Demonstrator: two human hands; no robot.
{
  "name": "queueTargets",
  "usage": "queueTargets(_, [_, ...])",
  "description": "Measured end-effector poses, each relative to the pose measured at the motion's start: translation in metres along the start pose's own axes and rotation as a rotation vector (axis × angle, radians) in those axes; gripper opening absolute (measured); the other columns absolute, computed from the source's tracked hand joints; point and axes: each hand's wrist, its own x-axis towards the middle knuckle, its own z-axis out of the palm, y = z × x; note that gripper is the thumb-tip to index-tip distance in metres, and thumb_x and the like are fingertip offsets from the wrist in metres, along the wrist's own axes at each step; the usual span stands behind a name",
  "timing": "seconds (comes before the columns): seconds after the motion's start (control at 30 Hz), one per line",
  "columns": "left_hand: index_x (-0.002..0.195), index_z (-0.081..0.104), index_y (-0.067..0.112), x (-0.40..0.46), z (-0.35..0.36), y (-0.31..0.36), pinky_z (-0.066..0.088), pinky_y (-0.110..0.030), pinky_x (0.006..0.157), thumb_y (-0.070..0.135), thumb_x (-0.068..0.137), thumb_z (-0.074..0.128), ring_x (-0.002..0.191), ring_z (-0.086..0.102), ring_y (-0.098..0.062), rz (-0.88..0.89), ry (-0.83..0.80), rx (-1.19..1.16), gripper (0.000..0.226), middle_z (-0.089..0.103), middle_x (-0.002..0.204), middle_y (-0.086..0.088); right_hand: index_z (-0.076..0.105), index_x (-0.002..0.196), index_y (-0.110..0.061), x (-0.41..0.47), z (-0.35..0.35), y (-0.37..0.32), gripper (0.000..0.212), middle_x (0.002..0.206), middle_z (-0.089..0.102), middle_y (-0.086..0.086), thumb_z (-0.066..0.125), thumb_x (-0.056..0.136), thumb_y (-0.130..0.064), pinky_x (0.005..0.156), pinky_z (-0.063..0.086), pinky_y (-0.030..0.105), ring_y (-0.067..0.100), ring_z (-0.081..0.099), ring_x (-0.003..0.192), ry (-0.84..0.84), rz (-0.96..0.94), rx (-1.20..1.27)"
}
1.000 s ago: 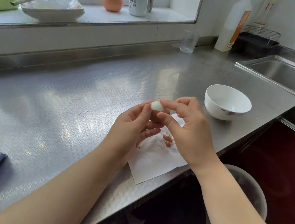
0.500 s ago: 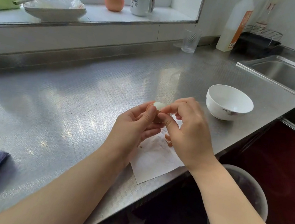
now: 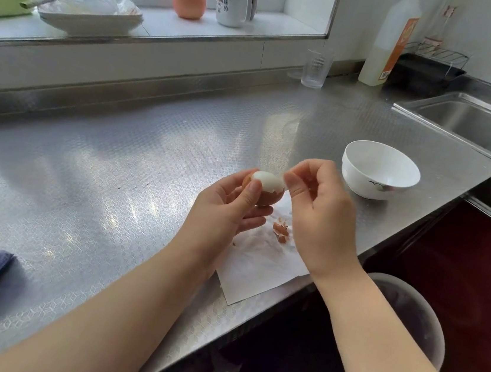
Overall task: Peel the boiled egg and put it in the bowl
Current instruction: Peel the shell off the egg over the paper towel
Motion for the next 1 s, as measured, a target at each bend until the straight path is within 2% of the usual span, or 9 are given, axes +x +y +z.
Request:
queueTargets(0.1, [0.124,0.061,0.024,0.0,-0.001,0.001,0.057,-0.022,0.071,0.027,0.095,0.061,0.083,0.075,-0.014,0.012,0.059,-0.025,0.029,0.078,0.099,-0.002,0.06,0.086,-0.021,0.002,-0.012,0.006,0.008,0.075,0.063,-0.016,0.068,0.086,-0.02,0.07,0.044,0.008,-0.003,0.061,0.076,-0.006,0.063,0.08])
queueTargets(0.2, [0.116,0.064,0.025,0.002,-0.002,0.002,0.057,-0.02,0.07,0.031,0.093,0.061,0.081,0.074,-0.009,0.015,0.085,-0.05,0.023,0.08,0.091,0.004,0.061,0.085,-0.024,-0.002,-0.024,0.014,0.009,0.081,0.066,-0.017,0.071,0.084,-0.022,0.071,0.048,0.014,0.001,0.062,0.077,-0.153,0.121,0.01])
queueTargets(0.27, [0.113,0.066,0.024,0.002,-0.001,0.004,0.056,-0.019,0.069,0.037,0.086,0.064,0.085,0.074,-0.01,0.01,0.089,-0.072,0.03,0.08,0.093,0.004,0.065,0.08,-0.026,-0.004,-0.028,0.017,0.008,0.077,0.066,-0.015,0.07,0.083,-0.03,0.07,0.046,0.019,0.001,0.061,0.077,-0.297,0.105,-0.115])
queueTargets(0.4, [0.117,0.066,0.02,0.001,-0.002,0.005,0.057,-0.02,0.072,0.037,0.077,0.068,0.094,0.074,-0.015,-0.004,0.07,-0.127,0.044,0.079,0.104,-0.003,0.072,0.076,-0.021,-0.005,-0.029,0.014,0.052,0.089,0.061,-0.011,0.041,0.085,-0.062,0.077,0.036,0.02,0.007,0.051,0.088,-0.493,0.014,-0.312])
queueTargets(0.43, [0.117,0.065,0.02,0.001,-0.003,0.005,0.057,-0.02,0.073,0.034,0.076,0.07,0.095,0.074,-0.015,-0.008,0.061,-0.14,0.044,0.079,0.105,-0.004,0.073,0.081,-0.019,-0.005,-0.027,0.012,0.05,0.09,0.061,-0.008,0.043,0.087,-0.058,0.077,0.036,0.021,0.01,0.052,0.09,-0.472,0.003,-0.308])
queueTargets(0.53, [0.118,0.065,0.019,0.001,-0.004,0.007,0.057,-0.021,0.074,0.024,0.074,0.074,0.095,0.074,-0.016,-0.009,0.03,-0.167,0.046,0.077,0.11,-0.009,0.07,0.095,-0.019,-0.003,-0.023,0.006,0.01,0.088,0.066,-0.004,0.065,0.089,-0.024,0.076,0.042,0.018,0.01,0.058,0.087,-0.311,0.017,-0.184])
queueTargets(0.67, [0.117,0.066,0.02,0.001,-0.004,0.007,0.057,-0.021,0.075,0.023,0.074,0.073,0.091,0.075,-0.016,-0.003,0.016,-0.155,0.044,0.078,0.105,-0.007,0.063,0.097,-0.021,0.001,-0.019,0.002,0.014,0.086,0.061,-0.009,0.07,0.085,-0.023,0.079,0.046,0.021,0.008,0.058,0.085,-0.176,-0.021,-0.111])
queueTargets(0.8, [0.12,0.066,0.021,-0.001,-0.002,0.006,0.057,-0.02,0.068,0.031,0.073,0.074,0.082,0.075,-0.012,-0.007,0.024,-0.086,0.049,0.079,0.094,0.0,0.066,0.113,-0.021,0.005,-0.012,0.002,0.028,0.096,0.05,-0.006,0.069,0.086,-0.023,0.079,0.044,0.017,0.008,0.051,0.084,-0.176,-0.144,-0.141])
queueTargets(1.0, [0.12,0.065,0.019,-0.001,-0.001,0.004,0.056,-0.02,0.066,0.034,0.069,0.077,0.086,0.075,-0.013,0.003,0.061,-0.068,0.055,0.079,0.092,0.0,0.073,0.104,-0.015,0.001,-0.005,0.005,0.019,0.09,0.055,0.003,0.07,0.085,-0.016,0.074,0.048,0.028,0.016,0.053,0.082,-0.087,-0.23,-0.153])
